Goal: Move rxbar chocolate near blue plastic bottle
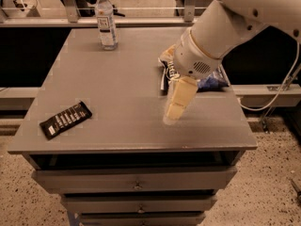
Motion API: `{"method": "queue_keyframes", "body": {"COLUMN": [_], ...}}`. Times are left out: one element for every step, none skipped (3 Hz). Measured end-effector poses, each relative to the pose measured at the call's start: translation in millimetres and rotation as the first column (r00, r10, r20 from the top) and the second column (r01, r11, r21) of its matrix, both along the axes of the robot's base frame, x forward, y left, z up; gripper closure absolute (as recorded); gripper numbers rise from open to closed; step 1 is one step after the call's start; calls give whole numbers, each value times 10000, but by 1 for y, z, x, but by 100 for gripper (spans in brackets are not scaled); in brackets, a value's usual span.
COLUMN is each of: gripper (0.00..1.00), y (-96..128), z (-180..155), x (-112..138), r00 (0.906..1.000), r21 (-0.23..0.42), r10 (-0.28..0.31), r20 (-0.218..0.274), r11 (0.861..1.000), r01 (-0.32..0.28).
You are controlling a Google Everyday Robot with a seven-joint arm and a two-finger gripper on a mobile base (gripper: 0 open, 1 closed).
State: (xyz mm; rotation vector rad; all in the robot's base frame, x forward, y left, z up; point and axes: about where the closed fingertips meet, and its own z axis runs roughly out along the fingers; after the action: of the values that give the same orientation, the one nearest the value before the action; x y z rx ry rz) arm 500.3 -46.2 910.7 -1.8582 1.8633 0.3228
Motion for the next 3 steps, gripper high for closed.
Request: {"method": "queue_keyframes", "body": {"gripper": [0,0,0], "y": [0,1,39], "z": [0,1,-11], "x": [0,2,24], "r00": [10000,9997,9985], "r21": [3,225,1019], "r10": [4,232,543], "r20": [0,-47,-52], "r11": [10000,9995,9934], "r01": [-4,-231,-535]}}
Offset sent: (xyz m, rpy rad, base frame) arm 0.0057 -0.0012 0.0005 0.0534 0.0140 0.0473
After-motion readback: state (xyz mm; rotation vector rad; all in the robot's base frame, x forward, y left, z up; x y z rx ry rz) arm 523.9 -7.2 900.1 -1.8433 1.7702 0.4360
